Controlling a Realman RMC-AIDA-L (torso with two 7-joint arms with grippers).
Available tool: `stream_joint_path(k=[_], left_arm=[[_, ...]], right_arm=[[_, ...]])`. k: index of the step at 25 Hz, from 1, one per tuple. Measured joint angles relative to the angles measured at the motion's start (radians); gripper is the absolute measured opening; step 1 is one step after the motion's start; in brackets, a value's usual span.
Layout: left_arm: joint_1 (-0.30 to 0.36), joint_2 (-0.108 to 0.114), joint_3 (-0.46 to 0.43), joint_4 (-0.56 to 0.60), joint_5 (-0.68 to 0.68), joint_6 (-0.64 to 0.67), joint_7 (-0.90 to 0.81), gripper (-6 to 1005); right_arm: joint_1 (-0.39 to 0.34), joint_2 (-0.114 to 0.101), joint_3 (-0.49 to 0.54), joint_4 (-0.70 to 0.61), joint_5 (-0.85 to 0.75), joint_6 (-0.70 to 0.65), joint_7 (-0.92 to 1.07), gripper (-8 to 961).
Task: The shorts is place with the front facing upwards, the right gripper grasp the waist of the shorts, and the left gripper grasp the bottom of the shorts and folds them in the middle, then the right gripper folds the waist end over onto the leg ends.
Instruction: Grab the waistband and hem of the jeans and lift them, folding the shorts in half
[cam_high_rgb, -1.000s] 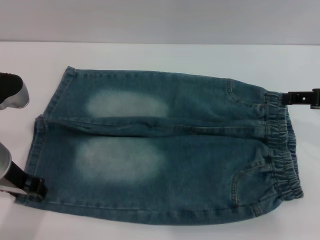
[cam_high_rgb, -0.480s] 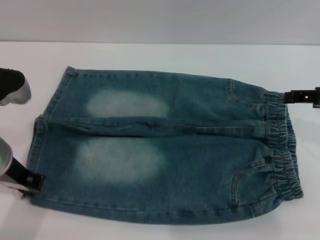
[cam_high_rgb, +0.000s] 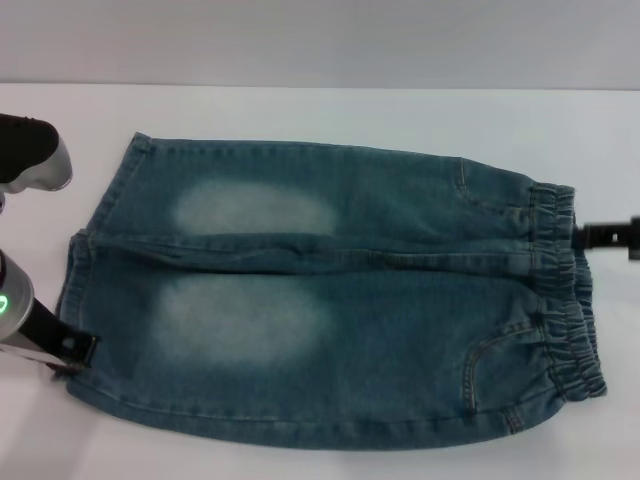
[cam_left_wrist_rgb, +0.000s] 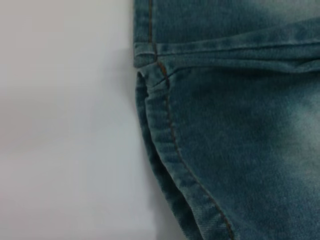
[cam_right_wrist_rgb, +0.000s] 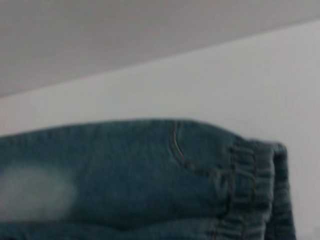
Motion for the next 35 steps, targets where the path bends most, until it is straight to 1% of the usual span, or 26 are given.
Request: stream_joint_path(k=[10, 21, 27, 35], left_arm=[[-0.033, 0.001, -0.001, 0.033, 0.001, -0.003, 0.014, 97], [-0.047, 0.002, -0.009, 0.055, 0.003, -0.002, 0.04, 98], [-0.046, 0.002, -0.007, 0.056, 0.002, -0.001, 0.042, 98], [-0.041, 0.0, -0.004, 0.056, 0.0, 0.001, 0.051, 99]], right_arm=[[-0.029, 0.003, -0.031, -0.093, -0.002, 0.02, 0.007, 790], [-0.027, 0.005, -0.096, -0.174, 0.002, 0.017, 0.008, 776], [-0.028, 0.008, -0.122, -0.185, 0.003, 0.01, 0.01, 768], [-0.033, 0.008, -0.13, -0.191, 0.006, 0.006, 0.011, 757]])
